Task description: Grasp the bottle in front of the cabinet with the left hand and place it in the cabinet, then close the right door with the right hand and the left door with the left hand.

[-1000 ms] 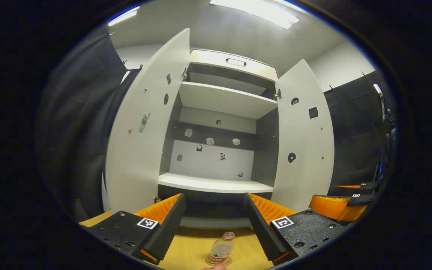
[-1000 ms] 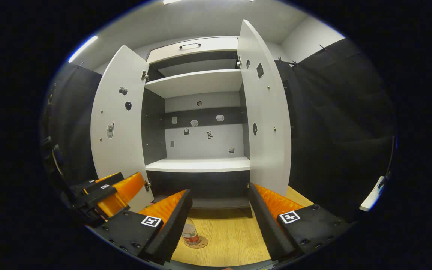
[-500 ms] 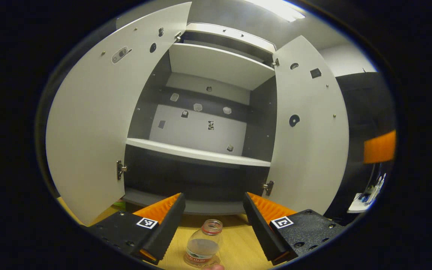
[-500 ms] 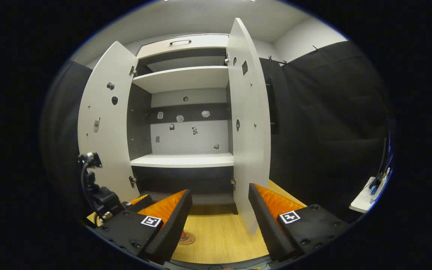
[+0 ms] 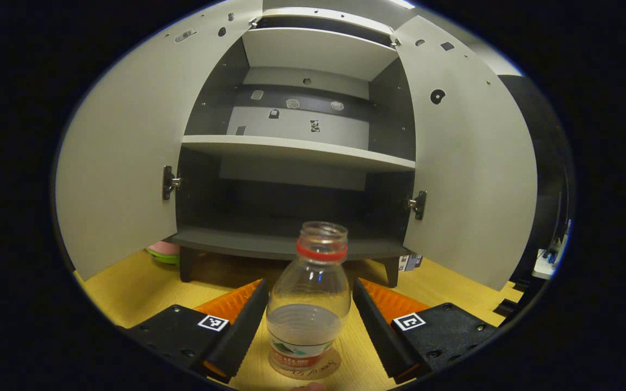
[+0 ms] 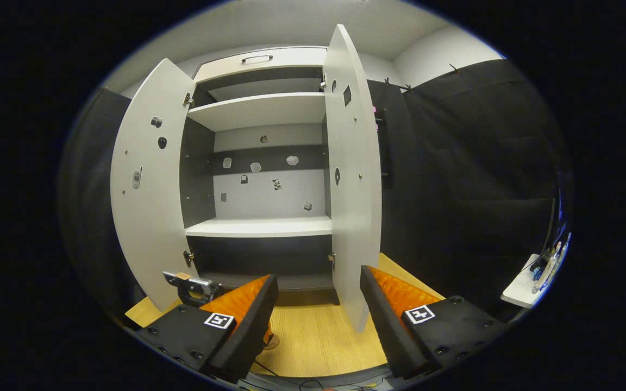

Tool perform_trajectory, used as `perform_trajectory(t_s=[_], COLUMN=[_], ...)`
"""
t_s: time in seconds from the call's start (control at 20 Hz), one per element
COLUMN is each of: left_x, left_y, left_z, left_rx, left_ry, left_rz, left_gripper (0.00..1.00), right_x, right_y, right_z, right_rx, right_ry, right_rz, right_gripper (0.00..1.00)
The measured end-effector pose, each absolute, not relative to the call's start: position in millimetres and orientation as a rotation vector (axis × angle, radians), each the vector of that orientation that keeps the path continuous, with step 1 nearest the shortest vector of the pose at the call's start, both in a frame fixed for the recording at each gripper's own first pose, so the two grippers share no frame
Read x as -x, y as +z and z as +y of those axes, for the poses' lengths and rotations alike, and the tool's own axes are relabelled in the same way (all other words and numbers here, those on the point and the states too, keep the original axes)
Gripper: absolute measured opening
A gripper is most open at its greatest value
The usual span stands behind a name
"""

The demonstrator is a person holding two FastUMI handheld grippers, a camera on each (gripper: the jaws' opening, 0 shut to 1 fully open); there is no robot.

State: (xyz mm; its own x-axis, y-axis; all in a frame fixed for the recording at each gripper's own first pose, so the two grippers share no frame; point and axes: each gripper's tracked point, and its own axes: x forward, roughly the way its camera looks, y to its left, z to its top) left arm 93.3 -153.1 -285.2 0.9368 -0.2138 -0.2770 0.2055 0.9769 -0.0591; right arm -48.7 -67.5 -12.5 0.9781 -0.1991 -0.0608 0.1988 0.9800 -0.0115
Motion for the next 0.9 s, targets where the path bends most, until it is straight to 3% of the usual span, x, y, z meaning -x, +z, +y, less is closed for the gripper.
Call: perform_trajectory(t_s=[0.3,0.5,0.9], left_x=[-85.8,-77.9,-72.5], left_y=[-313.9,-307.4,-165.5], left_z=[-142.7,-145.0,-123.1], left_rx=[0.030,0.032,0.144], left_ry=[-0.155,-0.199,-0.273], left_rz=[0.348,0.384,0.333], left_gripper=[0.95,0.77,0.74], right_x=[51.6,45.0,23.4], right_y=[-18.4,-24.0,-45.6], right_z=[-71.4,-75.8,-80.3], right_rx=[-0.005,-0.034,-0.057], right_ry=[-0.189,-0.176,-0.147], right_rz=[0.078,0.085,0.110], right_gripper=[0.98,0.98,0.99])
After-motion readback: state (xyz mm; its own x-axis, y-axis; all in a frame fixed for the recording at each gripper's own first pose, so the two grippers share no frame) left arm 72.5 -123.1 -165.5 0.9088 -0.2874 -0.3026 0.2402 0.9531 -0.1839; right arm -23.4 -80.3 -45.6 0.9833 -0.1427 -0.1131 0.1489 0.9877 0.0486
